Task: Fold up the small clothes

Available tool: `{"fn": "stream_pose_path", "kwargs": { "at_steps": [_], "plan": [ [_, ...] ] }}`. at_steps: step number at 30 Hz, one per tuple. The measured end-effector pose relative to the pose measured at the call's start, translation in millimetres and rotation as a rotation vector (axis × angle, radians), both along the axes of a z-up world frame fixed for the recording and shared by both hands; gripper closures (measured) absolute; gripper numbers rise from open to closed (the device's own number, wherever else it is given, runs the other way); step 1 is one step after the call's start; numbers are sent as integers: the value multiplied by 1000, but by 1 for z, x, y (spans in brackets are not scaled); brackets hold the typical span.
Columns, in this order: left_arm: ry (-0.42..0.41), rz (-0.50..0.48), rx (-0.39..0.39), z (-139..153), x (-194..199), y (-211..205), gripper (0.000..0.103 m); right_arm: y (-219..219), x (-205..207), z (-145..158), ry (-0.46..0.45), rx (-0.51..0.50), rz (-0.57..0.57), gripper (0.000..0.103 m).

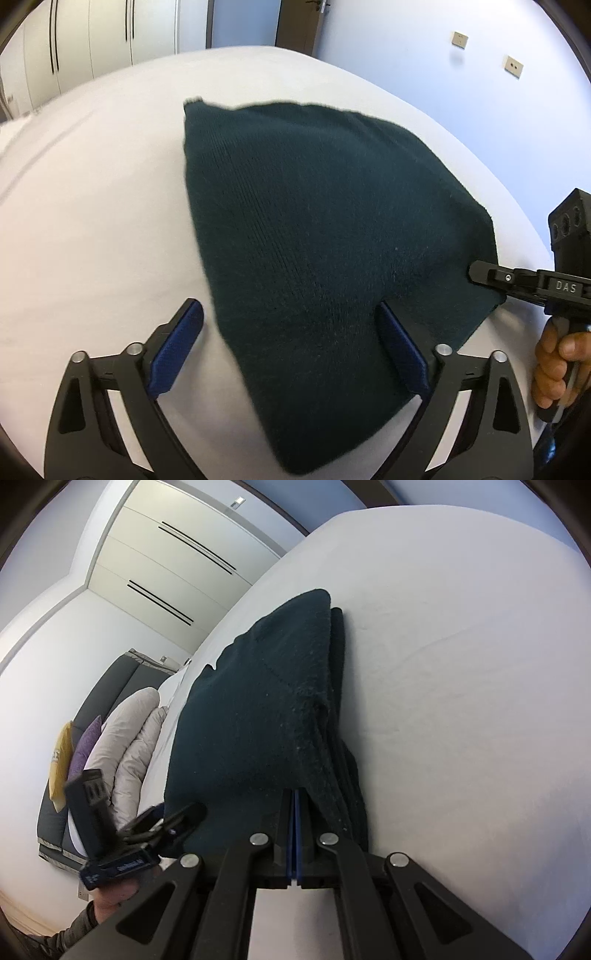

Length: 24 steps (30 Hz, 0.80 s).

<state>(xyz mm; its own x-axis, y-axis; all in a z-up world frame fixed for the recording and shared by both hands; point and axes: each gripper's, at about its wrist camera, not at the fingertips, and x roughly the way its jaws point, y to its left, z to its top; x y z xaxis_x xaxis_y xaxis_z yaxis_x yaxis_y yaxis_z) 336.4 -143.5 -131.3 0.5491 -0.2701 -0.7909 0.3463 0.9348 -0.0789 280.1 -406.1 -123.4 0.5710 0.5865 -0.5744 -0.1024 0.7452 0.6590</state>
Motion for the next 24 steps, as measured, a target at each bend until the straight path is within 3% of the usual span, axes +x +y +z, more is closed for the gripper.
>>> {"fn": "stream_pose_path", "kwargs": {
  "at_steps": [6, 8, 11, 13, 14, 16, 19, 21, 24],
  "plan": [
    [-129, 36, 11, 49, 26, 0, 23, 9, 9, 0, -7, 8, 2, 103],
    [-129, 29, 42, 47, 46, -10, 28, 5, 2, -3, -11, 4, 4, 103],
    [-89, 24, 103, 23, 68, -22, 28, -3, -5, -2, -8, 5, 12, 103],
    [-119, 30, 107, 10, 65, -23, 26, -2, -8, 7, -14, -17, 30, 100],
    [-130, 27, 104, 8, 63, -23, 25, 0, -11, 12, -25, -20, 39, 97],
    [-142, 19, 76, 0, 61, -16, 25, 1, -16, 29, -76, -11, 48, 76],
    [-120, 18, 34, -2, 63, -10, 25, -5, -15, 52, -152, -8, -9, 65],
    [-124, 24, 9, 9, 61, -7, 24, -9, -3, 60, -153, -24, -52, 58],
    [-192, 118, -61, 34, 55, 13, 24, -13, 20, 63, -127, -41, -99, 34]
  ]
}}
